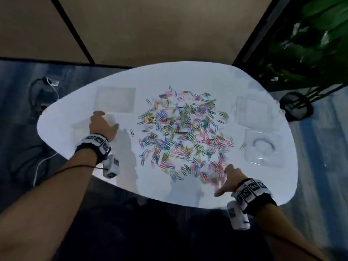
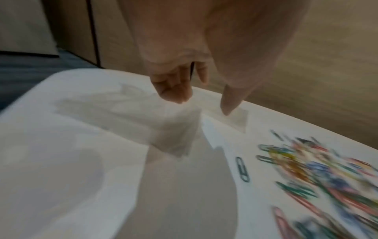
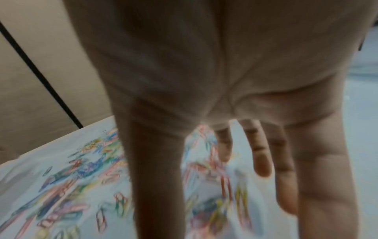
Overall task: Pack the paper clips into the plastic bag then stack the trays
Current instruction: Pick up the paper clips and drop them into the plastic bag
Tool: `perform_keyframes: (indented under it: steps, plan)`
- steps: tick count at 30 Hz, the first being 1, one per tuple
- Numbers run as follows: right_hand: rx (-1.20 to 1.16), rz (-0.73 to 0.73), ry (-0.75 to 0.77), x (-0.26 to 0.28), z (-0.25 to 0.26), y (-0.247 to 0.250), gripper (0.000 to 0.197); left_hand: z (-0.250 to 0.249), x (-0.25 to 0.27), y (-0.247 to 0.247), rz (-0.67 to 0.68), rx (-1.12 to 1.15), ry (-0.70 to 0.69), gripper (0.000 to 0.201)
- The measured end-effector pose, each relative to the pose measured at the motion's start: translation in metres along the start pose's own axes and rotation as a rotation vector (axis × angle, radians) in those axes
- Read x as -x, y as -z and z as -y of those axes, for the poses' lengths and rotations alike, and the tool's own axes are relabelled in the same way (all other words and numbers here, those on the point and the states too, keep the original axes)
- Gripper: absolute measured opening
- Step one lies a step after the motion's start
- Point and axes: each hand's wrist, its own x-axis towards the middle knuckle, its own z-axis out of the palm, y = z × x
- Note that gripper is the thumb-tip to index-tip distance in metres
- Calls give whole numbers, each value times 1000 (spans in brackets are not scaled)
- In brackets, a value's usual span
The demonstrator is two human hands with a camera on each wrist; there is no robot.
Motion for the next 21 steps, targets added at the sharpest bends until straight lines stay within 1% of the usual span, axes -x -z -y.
perform_keyframes:
  steps: [1, 2, 3, 4, 5, 6, 7, 8, 9, 11, 12, 13, 15, 17, 18, 20, 21]
  plan:
    - [-68, -37, -31, -6, -4, -16, 120, 6, -5, -6, 4, 25, 29, 64]
    - [-153, -80, -61, -8, -6, -28, 122, 8, -1, -5, 49, -9, 70, 60]
    - [-205, -129, -44, -11, -6, -38, 119, 12, -1, -7, 73, -52, 77, 52]
    - [-248, -216, -27, -16, -8, -47, 115, 15, 1, -7, 65, -92, 60, 41]
    - [-301, -294, 12, -19, -9, -53, 111, 21, 6, -10, 26, -118, 12, 32]
    - [-336, -365, 52, -19, -7, -58, 110, 25, 17, -9, -15, -138, -42, 30]
    - [-360, -425, 108, -20, -5, -60, 111, 28, 25, -6, -29, -147, -79, 34]
    - [-373, -474, 146, -20, -2, -62, 112, 29, 33, 0, -17, -161, -90, 35]
    - [-371, -497, 164, -21, -1, -66, 112, 28, 43, 9, -1, -180, -92, 30]
    - [-318, -528, 191, -19, 5, -71, 107, 20, 65, 30, -1, -182, -94, 22]
    - [-265, -545, 201, -18, 9, -73, 101, 16, 76, 39, -29, -152, -130, 21]
    - [-218, -558, 203, -19, 12, -73, 92, 10, 86, 47, -53, -114, -165, 26]
    - [-130, -571, 192, -22, 20, -74, 66, 1, 105, 58, -85, -5, -207, 34]
    - [-25, -578, 204, -24, 27, -73, 43, -8, 121, 62, -105, 53, -254, 34]
    - [26, -584, 212, -24, 29, -73, 36, -15, 131, 63, -104, 63, -297, 32]
    - [123, -611, 243, -25, 27, -74, 32, -34, 150, 61, -94, 31, -379, 32]
    - [157, -616, 271, -26, 26, -72, 32, -43, 158, 61, -85, -23, -416, 33]
